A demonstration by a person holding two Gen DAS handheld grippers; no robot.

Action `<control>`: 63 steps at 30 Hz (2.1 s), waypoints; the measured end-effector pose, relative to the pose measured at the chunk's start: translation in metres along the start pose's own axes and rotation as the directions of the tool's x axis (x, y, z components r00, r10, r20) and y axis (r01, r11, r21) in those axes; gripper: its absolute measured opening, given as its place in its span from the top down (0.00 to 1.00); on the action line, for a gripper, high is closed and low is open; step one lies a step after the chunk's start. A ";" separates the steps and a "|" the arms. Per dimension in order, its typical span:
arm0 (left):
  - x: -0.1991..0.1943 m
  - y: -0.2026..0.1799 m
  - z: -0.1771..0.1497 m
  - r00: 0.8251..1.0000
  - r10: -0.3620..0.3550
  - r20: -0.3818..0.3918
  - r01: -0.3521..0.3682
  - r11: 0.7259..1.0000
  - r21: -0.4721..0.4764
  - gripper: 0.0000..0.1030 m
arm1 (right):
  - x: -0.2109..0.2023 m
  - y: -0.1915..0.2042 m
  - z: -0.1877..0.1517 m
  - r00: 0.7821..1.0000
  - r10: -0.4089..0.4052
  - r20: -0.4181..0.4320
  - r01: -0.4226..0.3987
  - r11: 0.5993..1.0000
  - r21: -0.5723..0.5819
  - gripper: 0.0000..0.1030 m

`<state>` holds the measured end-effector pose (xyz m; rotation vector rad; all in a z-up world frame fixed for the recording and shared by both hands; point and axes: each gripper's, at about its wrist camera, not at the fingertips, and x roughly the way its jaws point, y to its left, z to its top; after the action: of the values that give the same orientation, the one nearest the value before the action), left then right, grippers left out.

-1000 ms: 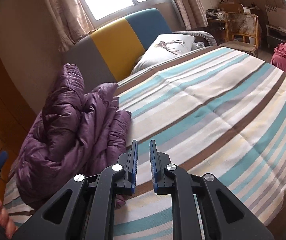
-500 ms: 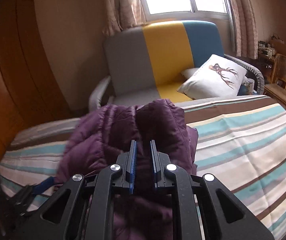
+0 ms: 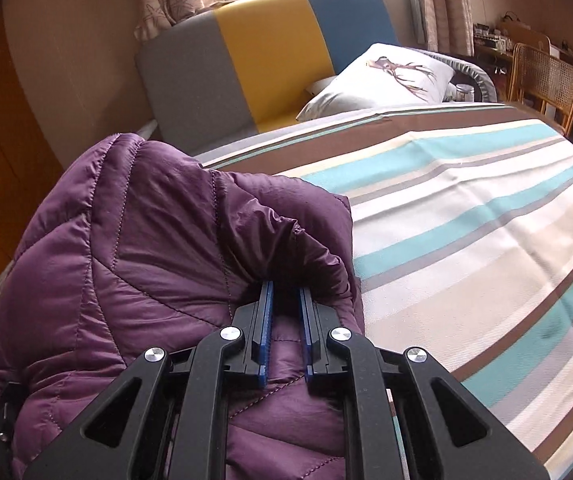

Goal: Fold large clothes

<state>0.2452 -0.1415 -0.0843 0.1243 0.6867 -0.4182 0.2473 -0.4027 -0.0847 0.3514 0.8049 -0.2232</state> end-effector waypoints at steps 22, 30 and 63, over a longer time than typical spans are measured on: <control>0.083 -0.004 0.055 0.984 0.135 -0.118 -0.140 0.989 -0.039 0.28 | -0.006 -0.004 -0.006 1.000 0.002 0.027 -0.002 1.000 0.008 0.89; 0.087 0.003 0.046 0.988 0.114 -0.101 -0.121 0.990 -0.071 0.27 | -0.008 -0.004 0.000 1.000 0.022 0.009 -0.022 1.000 -0.008 0.89; 0.078 0.003 0.044 0.987 0.129 -0.092 -0.137 0.988 -0.078 0.15 | 0.021 0.011 0.034 1.000 0.009 -0.008 -0.010 0.995 -0.104 0.88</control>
<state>0.3267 -0.1753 -0.1000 0.1081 0.7754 -0.2563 0.2876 -0.4070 -0.0756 0.2582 0.8185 -0.1704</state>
